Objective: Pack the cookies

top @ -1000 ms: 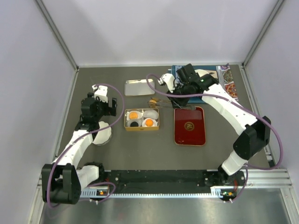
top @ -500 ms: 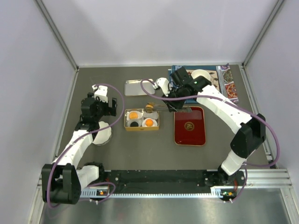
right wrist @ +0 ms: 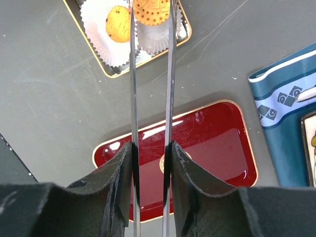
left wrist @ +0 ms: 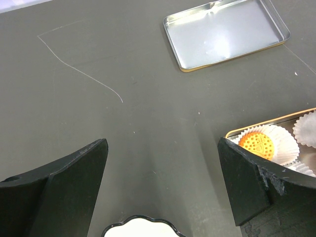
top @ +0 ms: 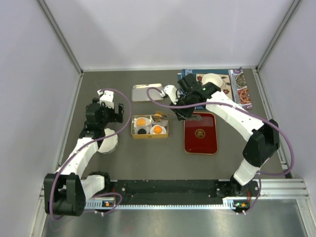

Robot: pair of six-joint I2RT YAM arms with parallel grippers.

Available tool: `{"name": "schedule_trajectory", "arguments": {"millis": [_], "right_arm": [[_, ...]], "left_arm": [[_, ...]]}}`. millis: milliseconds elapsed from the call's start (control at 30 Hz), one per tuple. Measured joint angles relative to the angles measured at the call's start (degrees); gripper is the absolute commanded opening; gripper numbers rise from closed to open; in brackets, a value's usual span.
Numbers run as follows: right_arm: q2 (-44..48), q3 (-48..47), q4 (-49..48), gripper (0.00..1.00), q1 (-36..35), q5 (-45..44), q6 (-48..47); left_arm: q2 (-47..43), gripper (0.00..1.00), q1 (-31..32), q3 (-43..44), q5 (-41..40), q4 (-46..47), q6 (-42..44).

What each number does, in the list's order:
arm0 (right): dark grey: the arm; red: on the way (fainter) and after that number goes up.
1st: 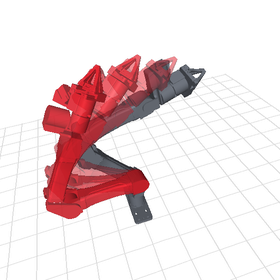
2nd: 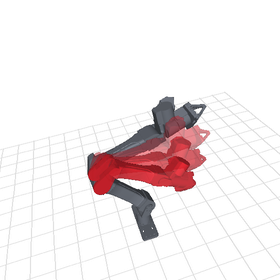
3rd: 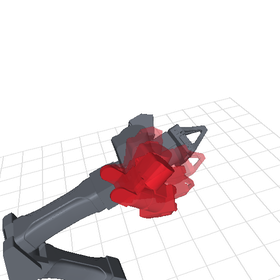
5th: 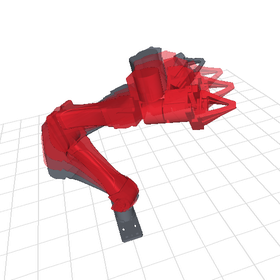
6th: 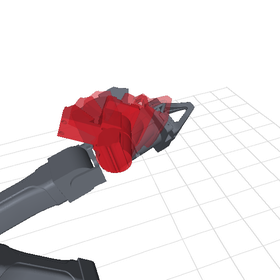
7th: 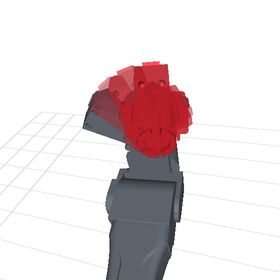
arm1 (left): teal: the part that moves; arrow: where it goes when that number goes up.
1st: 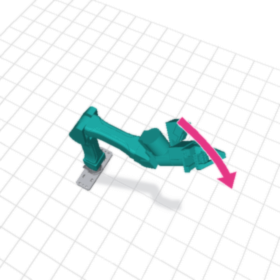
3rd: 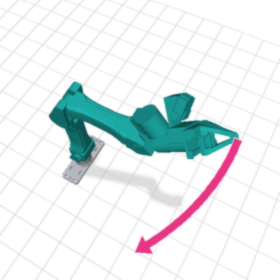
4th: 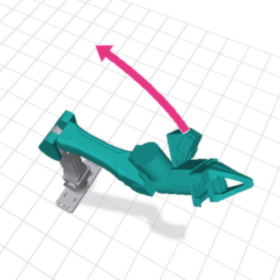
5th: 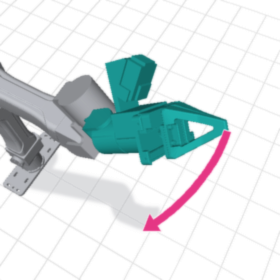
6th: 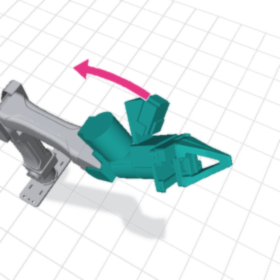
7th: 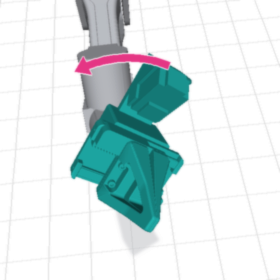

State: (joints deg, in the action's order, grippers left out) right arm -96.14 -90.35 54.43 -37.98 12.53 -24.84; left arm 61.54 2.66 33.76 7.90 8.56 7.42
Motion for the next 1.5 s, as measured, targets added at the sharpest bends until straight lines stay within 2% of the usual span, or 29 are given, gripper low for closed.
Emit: {"name": "schedule_trajectory", "arguments": {"millis": [533,967,1500], "right_arm": [[-0.17,1.38,-0.44,0.08,-0.13,-1.33,-0.66],[-0.92,1.49,-0.44,0.21,-0.13,-1.84,-0.76],[-1.11,1.49,-0.42,0.31,-0.13,-1.99,-1.05]], "left_arm": [[0.00,0.99,0.00,0.00,0.00,0.00,-0.02],[0.00,0.99,0.00,0.00,0.00,0.02,0.00],[0.00,0.99,0.00,0.00,0.00,0.02,-0.02]]}}
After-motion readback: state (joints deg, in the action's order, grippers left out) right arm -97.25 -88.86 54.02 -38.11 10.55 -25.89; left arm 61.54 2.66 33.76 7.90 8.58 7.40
